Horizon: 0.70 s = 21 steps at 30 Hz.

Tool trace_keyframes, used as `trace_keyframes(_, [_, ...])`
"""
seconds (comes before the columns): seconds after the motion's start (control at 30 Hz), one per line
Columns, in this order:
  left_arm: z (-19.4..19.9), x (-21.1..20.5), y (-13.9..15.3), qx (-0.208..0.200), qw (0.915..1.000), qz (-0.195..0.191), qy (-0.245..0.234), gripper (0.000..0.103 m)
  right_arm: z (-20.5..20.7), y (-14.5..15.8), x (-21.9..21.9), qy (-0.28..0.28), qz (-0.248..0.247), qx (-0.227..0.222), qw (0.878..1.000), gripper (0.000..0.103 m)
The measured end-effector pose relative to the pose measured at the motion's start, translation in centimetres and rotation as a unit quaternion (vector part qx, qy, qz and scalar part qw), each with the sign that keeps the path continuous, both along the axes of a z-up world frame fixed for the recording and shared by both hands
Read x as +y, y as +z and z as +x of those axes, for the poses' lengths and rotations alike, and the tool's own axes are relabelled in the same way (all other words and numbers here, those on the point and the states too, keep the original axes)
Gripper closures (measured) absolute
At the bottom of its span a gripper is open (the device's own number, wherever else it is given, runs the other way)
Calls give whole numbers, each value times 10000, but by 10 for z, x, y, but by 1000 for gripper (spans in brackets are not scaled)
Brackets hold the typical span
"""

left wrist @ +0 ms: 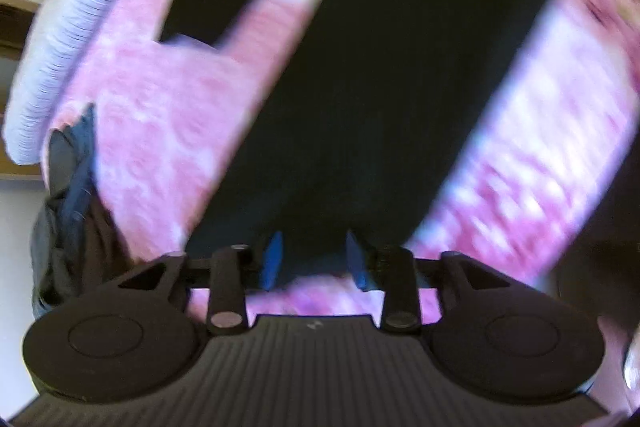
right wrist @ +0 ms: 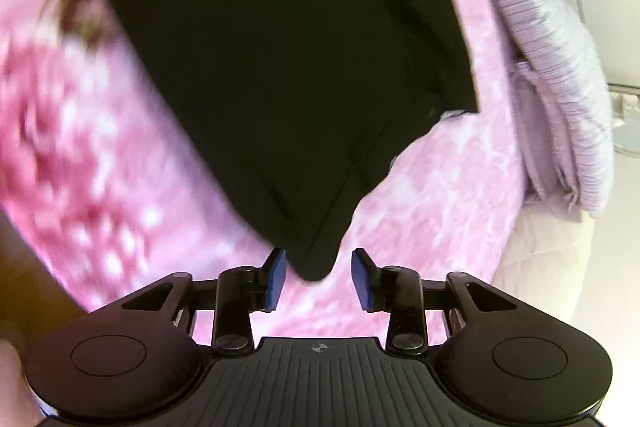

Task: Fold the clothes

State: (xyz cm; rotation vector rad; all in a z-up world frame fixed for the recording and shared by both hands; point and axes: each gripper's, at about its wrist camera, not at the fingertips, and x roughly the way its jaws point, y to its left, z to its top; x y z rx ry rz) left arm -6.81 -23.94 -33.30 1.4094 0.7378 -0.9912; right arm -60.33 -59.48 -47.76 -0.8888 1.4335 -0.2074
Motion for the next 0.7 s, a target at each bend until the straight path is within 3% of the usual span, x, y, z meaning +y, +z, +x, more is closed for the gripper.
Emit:
trace_keyframes(0.07, [23, -24, -9, -125, 9996, -233, -127, 57, 14, 6, 26, -44, 60, -144, 9999, 59])
trace_keyframes(0.2, [62, -83, -47, -302, 9945, -532, -849, 55, 59, 6, 65, 143, 137, -196, 9996, 50])
trace_keyframes(0.37, [102, -140, -92, -652, 9778, -614, -1892, 55, 101, 8, 103, 14, 153, -396, 9991, 48])
trace_keyframes(0.53, [129, -159, -111, -804, 9630, -503, -2524, 53, 144, -3, 136, 74, 181, -548, 9983, 48])
trace_keyframes(0.57, [129, -159, -112, -826, 9582, -478, -2697, 56, 154, -7, 137, 108, 196, -561, 9982, 48])
trace_keyframes(0.6, [129, -158, -113, -830, 9539, -440, -2849, 78, 165, -11, 135, 132, 220, -577, 9980, 48])
trace_keyframes(0.63, [131, -157, -110, -803, 9523, -408, -2916, 92, 174, -13, 138, 144, 249, -585, 9979, 48])
trace_keyframes(0.67, [134, -157, -107, -765, 9525, -391, -2921, 100, 181, -13, 142, 160, 271, -590, 9978, 48])
trace_keyframes(0.7, [139, -156, -98, -627, 9561, -437, -2829, 100, 188, -13, 145, 182, 288, -595, 9976, 48])
